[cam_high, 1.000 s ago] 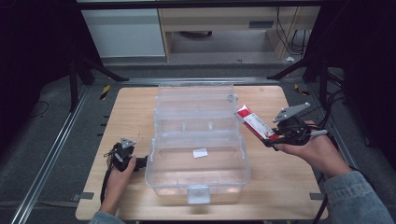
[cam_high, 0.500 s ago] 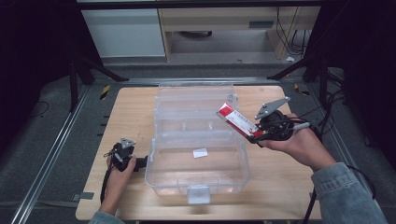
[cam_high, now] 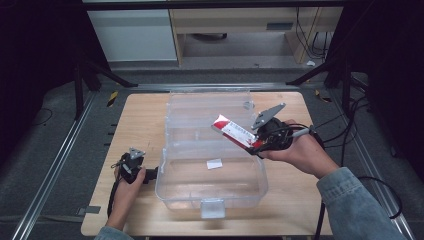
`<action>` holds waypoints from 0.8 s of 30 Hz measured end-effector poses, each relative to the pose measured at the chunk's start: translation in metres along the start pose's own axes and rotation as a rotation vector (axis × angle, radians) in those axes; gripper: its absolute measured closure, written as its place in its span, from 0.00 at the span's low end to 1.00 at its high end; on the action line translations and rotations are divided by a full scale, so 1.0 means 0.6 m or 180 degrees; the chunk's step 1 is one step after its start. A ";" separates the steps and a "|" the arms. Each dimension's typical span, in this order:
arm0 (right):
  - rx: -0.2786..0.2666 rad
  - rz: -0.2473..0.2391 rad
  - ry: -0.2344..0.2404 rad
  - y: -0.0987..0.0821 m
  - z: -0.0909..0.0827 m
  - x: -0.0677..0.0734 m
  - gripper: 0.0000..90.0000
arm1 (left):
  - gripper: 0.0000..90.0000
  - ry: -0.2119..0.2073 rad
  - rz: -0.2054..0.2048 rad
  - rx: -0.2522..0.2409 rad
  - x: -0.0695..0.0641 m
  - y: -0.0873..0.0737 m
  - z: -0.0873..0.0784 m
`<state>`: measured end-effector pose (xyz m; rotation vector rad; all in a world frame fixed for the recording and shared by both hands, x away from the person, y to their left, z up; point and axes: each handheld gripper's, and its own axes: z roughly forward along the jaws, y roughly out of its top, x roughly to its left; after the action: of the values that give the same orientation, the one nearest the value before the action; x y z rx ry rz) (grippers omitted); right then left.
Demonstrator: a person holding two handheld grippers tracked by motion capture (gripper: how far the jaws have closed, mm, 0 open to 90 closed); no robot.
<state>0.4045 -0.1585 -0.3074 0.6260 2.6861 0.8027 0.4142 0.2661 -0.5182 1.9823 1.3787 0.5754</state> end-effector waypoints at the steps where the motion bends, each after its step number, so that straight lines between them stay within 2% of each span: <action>1: 0.0007 -0.0030 0.0007 0.004 0.003 0.002 0.57 | 0.00 -0.0003 0.0005 0.0001 0.000 0.000 0.000; 13: 0.0060 -0.0218 0.0165 0.042 0.038 0.027 0.57 | 0.00 -0.0013 0.0014 0.0000 0.001 0.000 0.000; 24: 0.0120 -0.0328 0.0273 0.057 0.058 0.042 0.57 | 0.00 -0.0014 0.0016 0.0002 0.001 0.000 0.000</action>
<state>0.4066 -0.1051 -0.3196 0.4670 2.7909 0.7703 0.4140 0.2665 -0.5181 1.9868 1.3719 0.5727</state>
